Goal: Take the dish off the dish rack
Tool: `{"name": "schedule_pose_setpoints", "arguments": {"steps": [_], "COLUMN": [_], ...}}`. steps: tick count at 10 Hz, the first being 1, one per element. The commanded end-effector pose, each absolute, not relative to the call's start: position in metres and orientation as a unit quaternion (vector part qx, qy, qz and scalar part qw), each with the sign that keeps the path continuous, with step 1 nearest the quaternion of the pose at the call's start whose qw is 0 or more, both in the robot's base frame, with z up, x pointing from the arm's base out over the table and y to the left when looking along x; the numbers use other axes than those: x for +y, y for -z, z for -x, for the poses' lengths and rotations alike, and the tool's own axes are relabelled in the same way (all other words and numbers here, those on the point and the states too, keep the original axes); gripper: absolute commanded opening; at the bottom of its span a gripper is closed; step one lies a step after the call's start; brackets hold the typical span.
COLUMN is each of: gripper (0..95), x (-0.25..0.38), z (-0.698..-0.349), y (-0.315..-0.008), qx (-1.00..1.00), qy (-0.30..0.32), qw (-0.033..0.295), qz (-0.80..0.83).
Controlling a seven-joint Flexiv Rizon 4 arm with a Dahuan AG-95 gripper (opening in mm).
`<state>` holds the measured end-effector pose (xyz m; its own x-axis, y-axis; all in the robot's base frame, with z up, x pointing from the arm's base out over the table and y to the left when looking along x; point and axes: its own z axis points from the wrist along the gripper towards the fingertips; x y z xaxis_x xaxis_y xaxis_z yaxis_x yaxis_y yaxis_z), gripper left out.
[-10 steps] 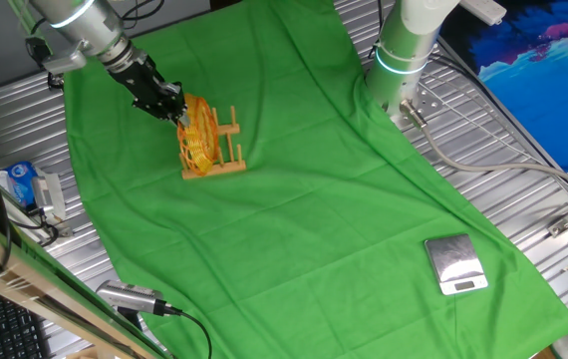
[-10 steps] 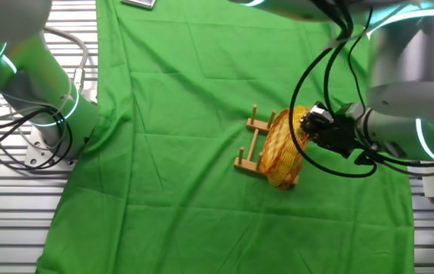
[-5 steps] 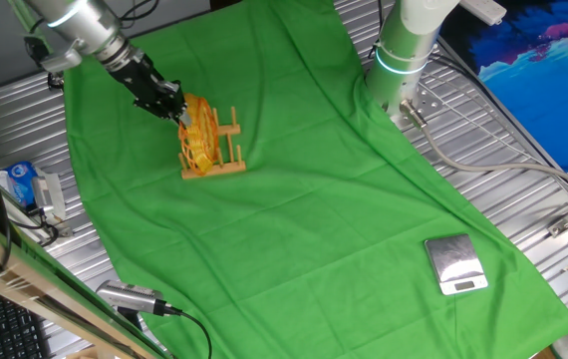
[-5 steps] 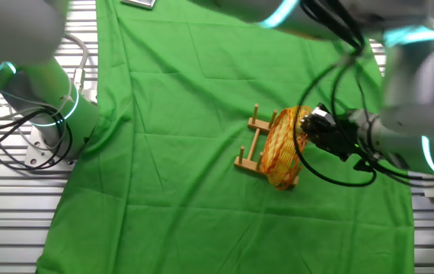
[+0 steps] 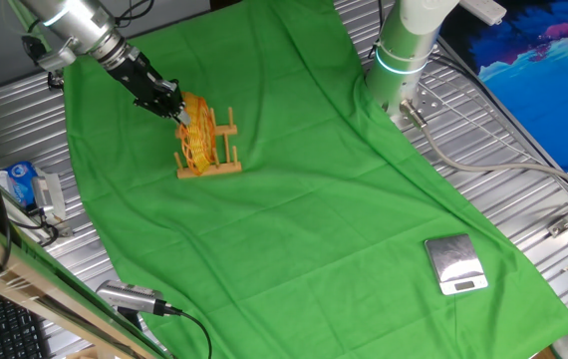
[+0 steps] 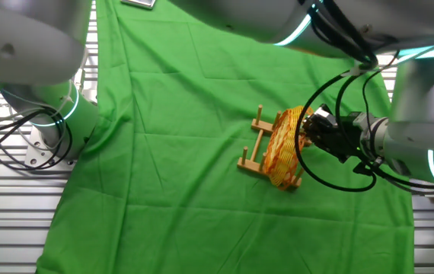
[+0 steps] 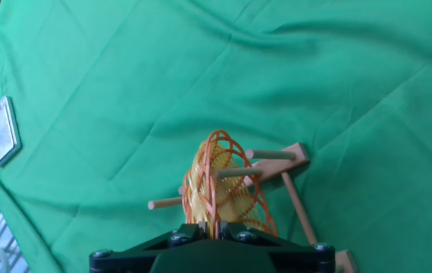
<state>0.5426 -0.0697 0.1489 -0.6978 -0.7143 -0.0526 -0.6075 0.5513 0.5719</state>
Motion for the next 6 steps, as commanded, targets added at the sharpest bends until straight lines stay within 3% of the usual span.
{"name": "schedule_pose_setpoints", "arguments": {"steps": [1, 6], "gripper": [0.0, 0.0], "x": [-0.0699, -0.0699], "z": [-0.5436, -0.5436], "y": [-0.1494, -0.1497], "qx": [-0.877, -0.877], "qy": [0.289, 0.297], "qw": [0.095, 0.097], "qz": [-0.372, -0.364]}}
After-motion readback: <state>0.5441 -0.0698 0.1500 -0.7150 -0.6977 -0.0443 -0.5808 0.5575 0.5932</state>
